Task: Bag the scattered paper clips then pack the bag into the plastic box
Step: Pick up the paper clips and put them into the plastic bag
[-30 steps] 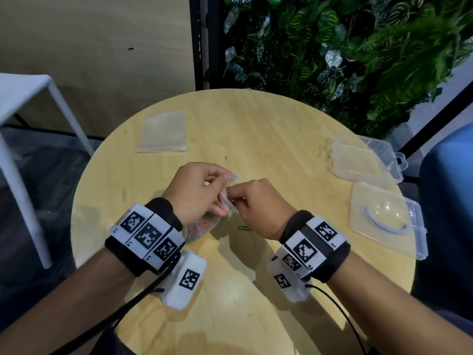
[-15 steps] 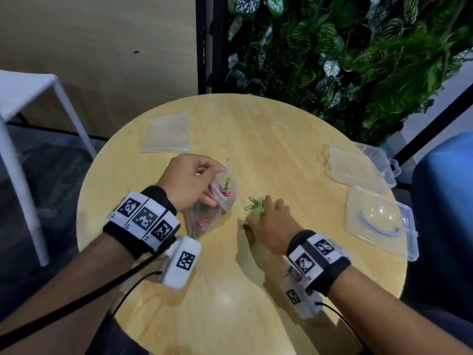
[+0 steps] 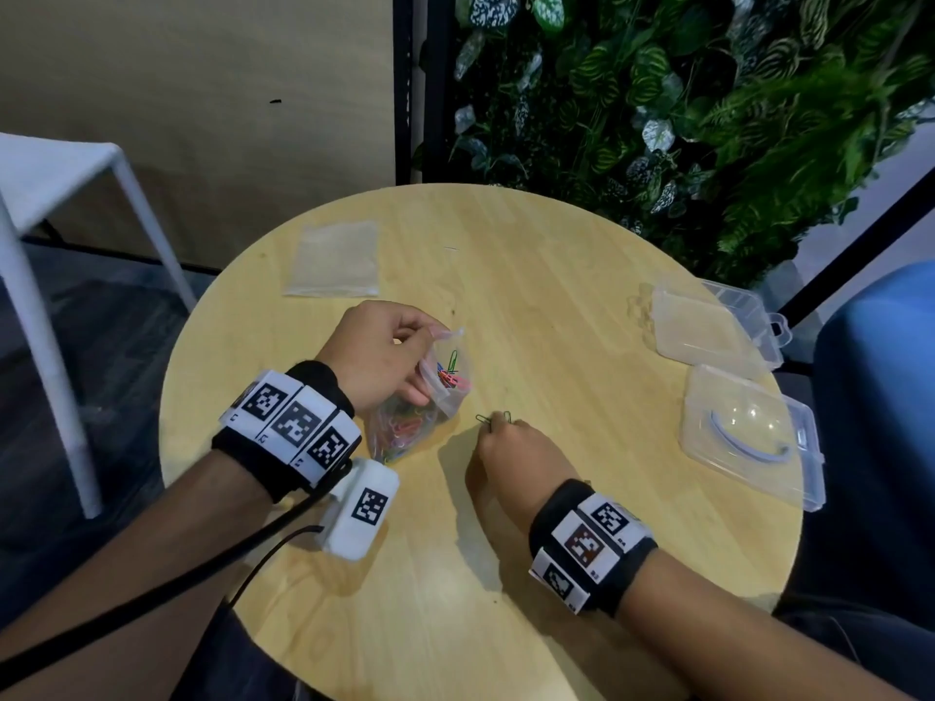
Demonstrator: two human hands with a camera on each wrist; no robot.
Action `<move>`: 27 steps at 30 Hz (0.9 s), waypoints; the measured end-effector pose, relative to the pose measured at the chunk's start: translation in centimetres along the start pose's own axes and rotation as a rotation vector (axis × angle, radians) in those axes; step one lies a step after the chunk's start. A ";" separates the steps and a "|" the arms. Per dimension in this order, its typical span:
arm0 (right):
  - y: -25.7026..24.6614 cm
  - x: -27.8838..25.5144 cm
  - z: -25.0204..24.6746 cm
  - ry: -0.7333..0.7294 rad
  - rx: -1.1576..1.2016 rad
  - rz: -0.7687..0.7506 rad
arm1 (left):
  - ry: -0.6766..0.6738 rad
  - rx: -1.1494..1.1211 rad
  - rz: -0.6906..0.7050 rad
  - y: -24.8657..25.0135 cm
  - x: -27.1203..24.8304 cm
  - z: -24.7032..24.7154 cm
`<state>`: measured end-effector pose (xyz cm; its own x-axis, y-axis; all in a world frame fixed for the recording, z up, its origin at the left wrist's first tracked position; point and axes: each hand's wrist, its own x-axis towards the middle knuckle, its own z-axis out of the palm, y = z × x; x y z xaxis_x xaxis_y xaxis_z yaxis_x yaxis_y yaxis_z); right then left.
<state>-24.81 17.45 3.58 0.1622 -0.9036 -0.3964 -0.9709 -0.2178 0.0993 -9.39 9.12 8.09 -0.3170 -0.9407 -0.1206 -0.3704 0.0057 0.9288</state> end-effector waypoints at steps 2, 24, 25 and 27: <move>0.3 -0.2 -0.4 0.046 -0.022 -0.035 | -0.004 0.012 0.003 -0.1 0.0 0.0; 8.8 2.9 -3.8 0.075 1.859 0.150 | -0.030 0.036 0.011 -0.3 0.1 0.7; 8.3 3.0 -4.3 0.084 1.923 0.108 | -0.032 0.041 0.016 -0.2 0.1 0.8; 6.9 3.0 -5.0 0.080 1.961 0.046 | -0.028 0.042 0.023 -0.2 0.1 1.1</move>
<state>-30.18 11.38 7.61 0.0871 -0.9199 -0.3823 0.2115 0.3921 -0.8953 -10.29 9.42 7.54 -0.3501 -0.9303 -0.1097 -0.3993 0.0423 0.9159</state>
